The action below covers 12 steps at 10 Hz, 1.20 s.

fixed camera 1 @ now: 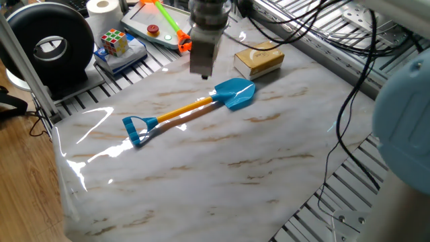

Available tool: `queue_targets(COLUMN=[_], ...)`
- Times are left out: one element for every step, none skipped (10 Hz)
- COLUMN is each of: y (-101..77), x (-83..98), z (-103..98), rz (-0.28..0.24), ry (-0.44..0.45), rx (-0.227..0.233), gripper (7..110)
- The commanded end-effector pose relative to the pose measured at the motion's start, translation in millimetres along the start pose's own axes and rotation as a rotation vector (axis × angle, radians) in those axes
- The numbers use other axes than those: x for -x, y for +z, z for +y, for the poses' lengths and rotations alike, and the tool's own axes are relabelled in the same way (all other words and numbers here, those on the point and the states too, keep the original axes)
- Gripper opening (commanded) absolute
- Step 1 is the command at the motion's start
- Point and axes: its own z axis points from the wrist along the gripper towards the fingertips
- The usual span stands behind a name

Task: Use a shovel to scoop up an object

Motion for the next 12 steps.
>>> queue_targets(y=[22.4, 30.6, 37.6, 40.1, 37.8, 37.8, 39.2, 42.1, 42.0, 41.1, 41.0, 41.0], x=[27.3, 18.7, 13.0, 15.8, 24.4, 24.2, 22.2, 12.2, -5.5, -14.1, -14.7, -14.6], z=[17.5, 14.4, 6.0, -14.6, -24.5, -17.3, -13.1, 5.6, 21.1, 25.1, 25.7, 26.3], rz=[-0.055, 0.0, 0.04, 0.048, 0.029, 0.026, 0.028, 0.052, 0.114, 0.146, 0.148, 0.147], ry=[-0.216, -0.189, -0.186, -0.258, -0.353, -0.369, -0.338, -0.293, -0.313, -0.369, -0.372, -0.342], rx=[-0.001, -0.041, -0.096, -0.185, -0.229, -0.202, -0.183, -0.102, -0.029, -0.003, 0.0, -0.001], gripper=[7, 7, 7, 7, 7, 7, 7, 7, 7, 7, 7, 7])
